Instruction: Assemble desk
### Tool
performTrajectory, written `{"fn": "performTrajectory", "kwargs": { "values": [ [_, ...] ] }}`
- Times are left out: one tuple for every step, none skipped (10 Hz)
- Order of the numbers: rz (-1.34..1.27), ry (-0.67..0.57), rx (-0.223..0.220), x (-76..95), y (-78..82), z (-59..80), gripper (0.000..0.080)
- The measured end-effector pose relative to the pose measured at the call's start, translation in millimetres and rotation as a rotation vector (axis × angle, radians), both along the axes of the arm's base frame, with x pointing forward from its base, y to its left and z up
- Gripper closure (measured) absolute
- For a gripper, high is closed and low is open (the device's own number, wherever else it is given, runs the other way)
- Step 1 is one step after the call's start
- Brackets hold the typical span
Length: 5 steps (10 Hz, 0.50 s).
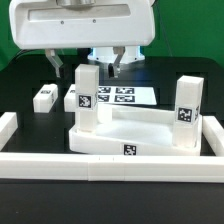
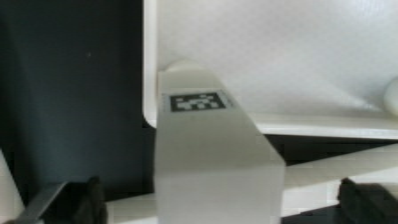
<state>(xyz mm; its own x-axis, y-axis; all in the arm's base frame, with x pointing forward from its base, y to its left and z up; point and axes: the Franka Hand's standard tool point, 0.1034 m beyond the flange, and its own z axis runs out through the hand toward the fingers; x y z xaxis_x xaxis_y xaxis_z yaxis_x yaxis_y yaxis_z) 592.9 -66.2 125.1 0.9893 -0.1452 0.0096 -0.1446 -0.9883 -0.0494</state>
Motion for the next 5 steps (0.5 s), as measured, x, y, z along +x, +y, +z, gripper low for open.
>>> {"fn": "performTrajectory", "kwargs": {
  "values": [
    [0.04, -0.011, -0.029, 3.0, 1.2, 1.1, 0.015],
    [0.057, -0.017, -0.037, 2.8, 1.1, -0.2, 0.015],
    [0.062, -0.017, -0.039, 0.8, -1.8, -2.1, 0.0237],
    [0.065, -0.016, -0.04, -0.2, -6.5, -3.2, 0.0373],
    [0.061, -0.015, -0.038, -1.2, -11.0, -4.3, 0.0373]
  ]
}}
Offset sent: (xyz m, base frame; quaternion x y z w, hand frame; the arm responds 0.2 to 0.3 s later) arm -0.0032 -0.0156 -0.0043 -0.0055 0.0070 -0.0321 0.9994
